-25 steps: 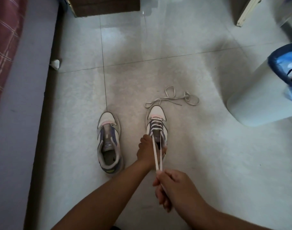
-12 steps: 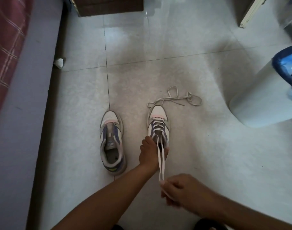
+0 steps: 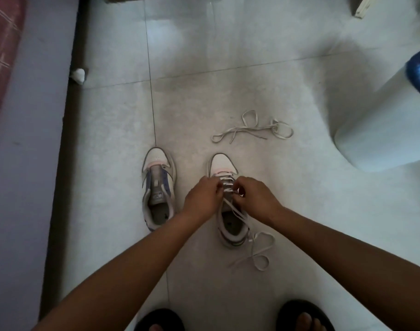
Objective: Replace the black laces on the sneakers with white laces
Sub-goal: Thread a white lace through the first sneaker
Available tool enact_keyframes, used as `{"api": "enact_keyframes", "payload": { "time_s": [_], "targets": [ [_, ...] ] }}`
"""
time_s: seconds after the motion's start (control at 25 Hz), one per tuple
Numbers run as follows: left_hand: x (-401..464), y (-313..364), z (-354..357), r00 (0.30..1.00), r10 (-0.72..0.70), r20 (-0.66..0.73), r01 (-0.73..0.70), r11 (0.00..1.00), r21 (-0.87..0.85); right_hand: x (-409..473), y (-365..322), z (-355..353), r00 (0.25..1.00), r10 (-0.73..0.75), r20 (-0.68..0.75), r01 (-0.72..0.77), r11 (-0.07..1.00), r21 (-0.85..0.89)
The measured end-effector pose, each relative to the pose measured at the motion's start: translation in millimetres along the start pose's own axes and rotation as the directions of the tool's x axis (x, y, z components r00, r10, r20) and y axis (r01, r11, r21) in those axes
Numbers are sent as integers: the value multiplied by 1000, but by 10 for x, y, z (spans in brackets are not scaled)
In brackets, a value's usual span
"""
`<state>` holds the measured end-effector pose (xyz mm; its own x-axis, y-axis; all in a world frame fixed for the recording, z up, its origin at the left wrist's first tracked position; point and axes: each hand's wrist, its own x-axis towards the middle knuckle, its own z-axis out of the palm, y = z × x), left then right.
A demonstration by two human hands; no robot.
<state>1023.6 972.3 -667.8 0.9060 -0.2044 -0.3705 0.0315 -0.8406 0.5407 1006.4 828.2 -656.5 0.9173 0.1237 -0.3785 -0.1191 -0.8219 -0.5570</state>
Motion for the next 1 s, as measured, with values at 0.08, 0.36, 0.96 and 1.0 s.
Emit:
{"api": "enact_keyframes", "payload": {
  "time_s": [0.08,0.36,0.96,1.0],
  "targets": [
    [75,6,-1,994,65,87,-69,997,45,18,-1,-22,999,49,-15,-48,998,39],
    [204,154,-7,992,32,124,-48,991,126,3,41,-24,998,61,3,-61,993,96],
    [57,122,67,992,127,6,-122,935,333,-17,24,28,993,115,-25,-111,988,104],
    [84,113,29,993,116,37,-122,956,267,-15,24,28,993,113,-25,-110,989,102]
  ]
}}
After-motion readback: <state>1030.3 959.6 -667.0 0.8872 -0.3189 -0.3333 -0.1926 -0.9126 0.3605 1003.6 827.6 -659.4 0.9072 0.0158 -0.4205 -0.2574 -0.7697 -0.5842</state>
